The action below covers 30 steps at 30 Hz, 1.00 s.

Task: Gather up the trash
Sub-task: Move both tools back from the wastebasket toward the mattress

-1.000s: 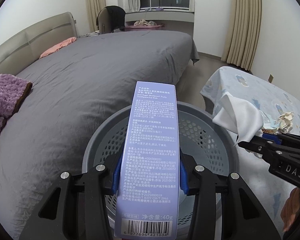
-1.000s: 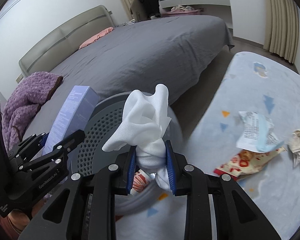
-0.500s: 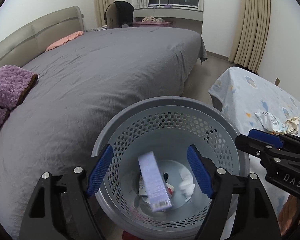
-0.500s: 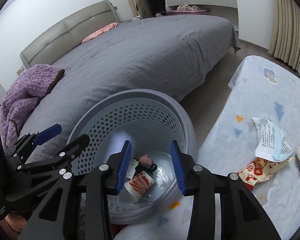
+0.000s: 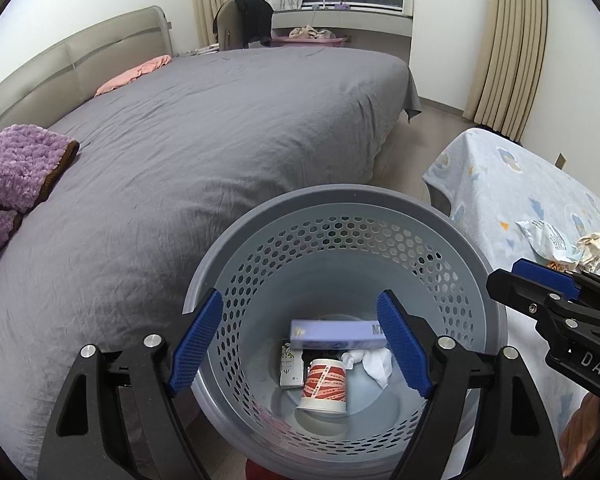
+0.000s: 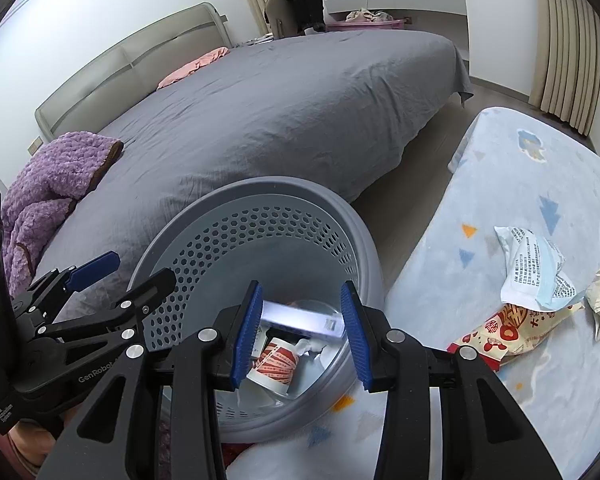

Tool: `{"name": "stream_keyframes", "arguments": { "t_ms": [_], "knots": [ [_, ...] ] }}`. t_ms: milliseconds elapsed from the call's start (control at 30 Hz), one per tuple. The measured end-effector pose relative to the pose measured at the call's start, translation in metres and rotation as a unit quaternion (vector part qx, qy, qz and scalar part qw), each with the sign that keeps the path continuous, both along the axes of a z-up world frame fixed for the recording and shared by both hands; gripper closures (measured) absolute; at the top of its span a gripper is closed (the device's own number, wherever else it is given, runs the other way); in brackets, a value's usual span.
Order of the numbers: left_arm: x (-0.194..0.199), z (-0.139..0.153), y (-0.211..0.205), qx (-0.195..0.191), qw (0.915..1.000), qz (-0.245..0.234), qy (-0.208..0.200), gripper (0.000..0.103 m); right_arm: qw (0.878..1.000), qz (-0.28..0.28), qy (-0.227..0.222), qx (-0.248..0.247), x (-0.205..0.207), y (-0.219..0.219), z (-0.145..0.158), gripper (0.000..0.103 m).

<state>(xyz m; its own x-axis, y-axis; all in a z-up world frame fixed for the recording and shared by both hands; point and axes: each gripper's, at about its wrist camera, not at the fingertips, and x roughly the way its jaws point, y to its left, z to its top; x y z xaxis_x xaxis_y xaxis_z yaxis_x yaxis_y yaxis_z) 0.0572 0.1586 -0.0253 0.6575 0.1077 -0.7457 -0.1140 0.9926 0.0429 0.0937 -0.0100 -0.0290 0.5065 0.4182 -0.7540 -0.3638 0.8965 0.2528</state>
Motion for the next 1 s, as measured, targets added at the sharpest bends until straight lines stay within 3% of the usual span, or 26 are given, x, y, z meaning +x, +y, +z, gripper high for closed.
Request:
{"name": "stream_keyframes", "arguments": {
  "t_ms": [233,467,1000],
  "knots": [
    [-0.001,0.002,0.002,0.002,1.0000,0.006,-0.003,0.018,1.000,-0.008,-0.004,-0.004,-0.002,-0.004,0.002,0.061],
    [-0.004,0.007,-0.001,0.005,0.9999,0.006,-0.013,0.009,1.000,-0.021,-0.012,-0.004,-0.007,-0.011,0.008,0.052],
    [-0.008,0.021,-0.031,-0.005,0.9993,-0.022,-0.029,0.007,0.996,-0.078,-0.033,-0.021,-0.037,-0.059,0.026,0.046]
  ]
}}
